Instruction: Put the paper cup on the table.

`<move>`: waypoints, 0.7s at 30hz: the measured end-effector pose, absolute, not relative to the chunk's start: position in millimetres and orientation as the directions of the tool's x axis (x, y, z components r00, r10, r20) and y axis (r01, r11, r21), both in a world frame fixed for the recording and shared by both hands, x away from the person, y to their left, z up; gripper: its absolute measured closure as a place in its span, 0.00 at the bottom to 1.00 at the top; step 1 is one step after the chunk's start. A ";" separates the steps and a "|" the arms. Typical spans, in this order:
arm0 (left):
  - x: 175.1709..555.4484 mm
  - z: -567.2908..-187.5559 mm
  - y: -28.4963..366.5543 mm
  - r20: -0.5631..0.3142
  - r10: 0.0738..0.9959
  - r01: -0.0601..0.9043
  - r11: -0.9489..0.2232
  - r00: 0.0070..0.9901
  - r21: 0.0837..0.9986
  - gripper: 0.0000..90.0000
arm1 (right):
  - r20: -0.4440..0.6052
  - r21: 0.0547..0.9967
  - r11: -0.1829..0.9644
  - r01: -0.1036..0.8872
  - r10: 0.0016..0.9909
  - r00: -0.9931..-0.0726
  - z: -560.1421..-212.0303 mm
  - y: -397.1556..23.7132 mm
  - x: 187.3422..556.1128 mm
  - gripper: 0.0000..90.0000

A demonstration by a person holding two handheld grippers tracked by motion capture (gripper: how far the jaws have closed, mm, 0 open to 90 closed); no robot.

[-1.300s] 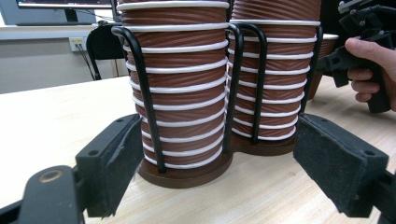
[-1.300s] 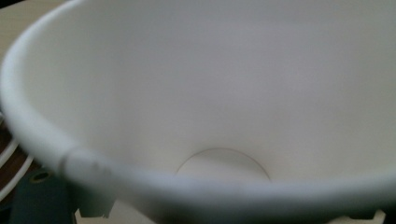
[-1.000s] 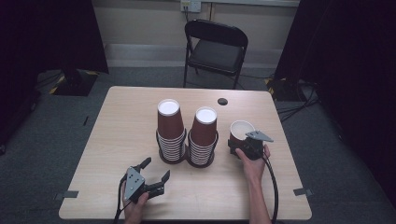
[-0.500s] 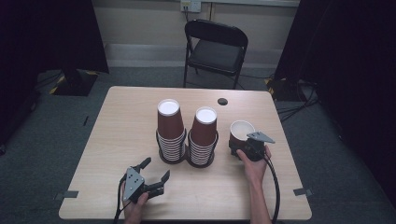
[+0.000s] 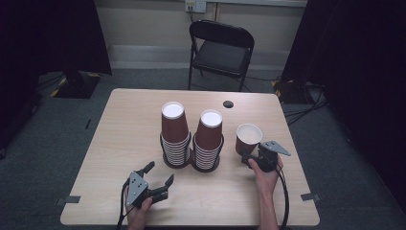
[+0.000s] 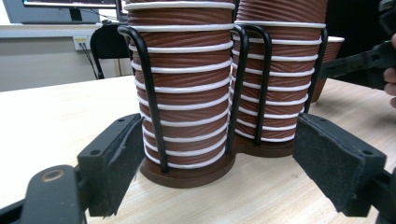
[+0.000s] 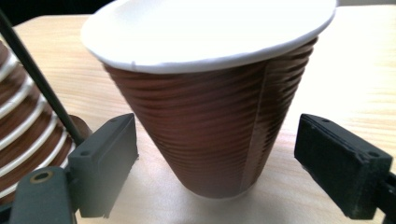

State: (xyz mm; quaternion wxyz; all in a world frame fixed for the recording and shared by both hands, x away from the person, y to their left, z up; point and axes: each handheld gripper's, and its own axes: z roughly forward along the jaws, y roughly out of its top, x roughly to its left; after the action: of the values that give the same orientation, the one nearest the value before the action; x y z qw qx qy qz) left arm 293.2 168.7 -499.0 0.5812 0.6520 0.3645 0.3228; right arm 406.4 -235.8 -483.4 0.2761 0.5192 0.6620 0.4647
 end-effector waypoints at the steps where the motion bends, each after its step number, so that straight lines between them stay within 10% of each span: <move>1: 293.1 -499.0 168.3 -0.004 0.852 0.100 -0.057 0.523 0.993 0.18 | 0.116 0.903 0.028 0.428 0.945 -0.306 -482.3 -236.2 404.3 0.14; 21: 295.0 -498.1 165.5 -0.010 0.887 0.136 -0.059 0.461 0.989 0.20 | 0.126 0.940 -0.018 0.341 0.946 -0.298 -473.0 -228.0 355.4 0.15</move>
State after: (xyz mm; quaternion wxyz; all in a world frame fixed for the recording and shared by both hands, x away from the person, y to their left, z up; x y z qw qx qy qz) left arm 295.0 165.5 -498.1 0.5598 0.6457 0.3962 0.3356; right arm 355.4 -228.0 -473.0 0.3030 0.5093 0.6317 0.4997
